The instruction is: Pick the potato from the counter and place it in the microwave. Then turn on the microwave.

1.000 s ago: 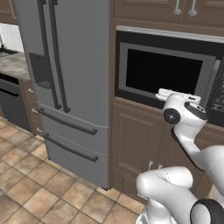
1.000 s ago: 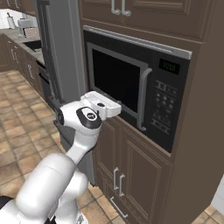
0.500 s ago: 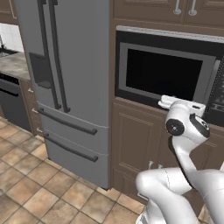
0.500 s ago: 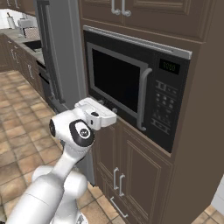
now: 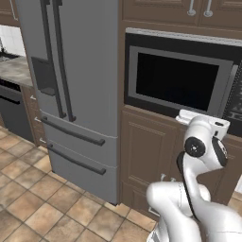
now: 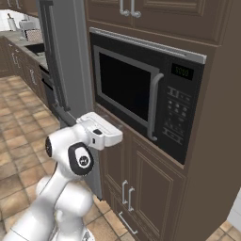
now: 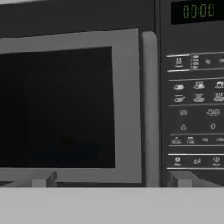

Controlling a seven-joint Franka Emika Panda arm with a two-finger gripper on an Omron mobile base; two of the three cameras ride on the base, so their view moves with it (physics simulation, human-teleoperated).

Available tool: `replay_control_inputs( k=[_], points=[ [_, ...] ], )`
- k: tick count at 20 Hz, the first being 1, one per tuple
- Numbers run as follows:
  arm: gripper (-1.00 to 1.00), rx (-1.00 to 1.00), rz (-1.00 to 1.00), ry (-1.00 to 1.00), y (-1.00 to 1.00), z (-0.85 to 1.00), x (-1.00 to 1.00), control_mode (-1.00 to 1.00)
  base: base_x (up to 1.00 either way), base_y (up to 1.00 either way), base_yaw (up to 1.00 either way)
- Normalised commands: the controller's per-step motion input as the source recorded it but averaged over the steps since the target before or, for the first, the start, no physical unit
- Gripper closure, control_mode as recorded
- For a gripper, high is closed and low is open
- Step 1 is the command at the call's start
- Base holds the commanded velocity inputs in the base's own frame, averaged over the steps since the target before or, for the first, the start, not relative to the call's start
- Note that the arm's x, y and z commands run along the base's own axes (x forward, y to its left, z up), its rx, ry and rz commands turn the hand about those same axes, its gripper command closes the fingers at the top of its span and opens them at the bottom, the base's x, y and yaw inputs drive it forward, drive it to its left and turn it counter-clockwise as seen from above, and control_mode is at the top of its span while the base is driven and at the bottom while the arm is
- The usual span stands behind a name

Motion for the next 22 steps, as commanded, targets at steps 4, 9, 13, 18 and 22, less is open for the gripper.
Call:
replay_control_inputs(
  k=[4,9,13,18,22],
  points=[
    [-1.00,0.00,0.00,-0.01,-0.21,0.00,-0.47,-1.00,0.00,0.00,0.00],
    [-1.00,0.00,0.00,-0.01,-0.33,0.00,-0.41,-1.00,0.00,0.00,0.00],
    [-1.00,0.00,0.00,0.00,-0.35,0.00,-0.29,-1.00,0.00,0.00,0.00],
    [-1.00,0.00,0.00,-0.01,-0.33,0.00,-0.20,-1.00,0.00,0.00,0.00],
    [-1.00,0.00,0.01,-0.01,-0.30,-0.02,-0.20,-1.00,0.00,0.00,0.00]
  ],
)
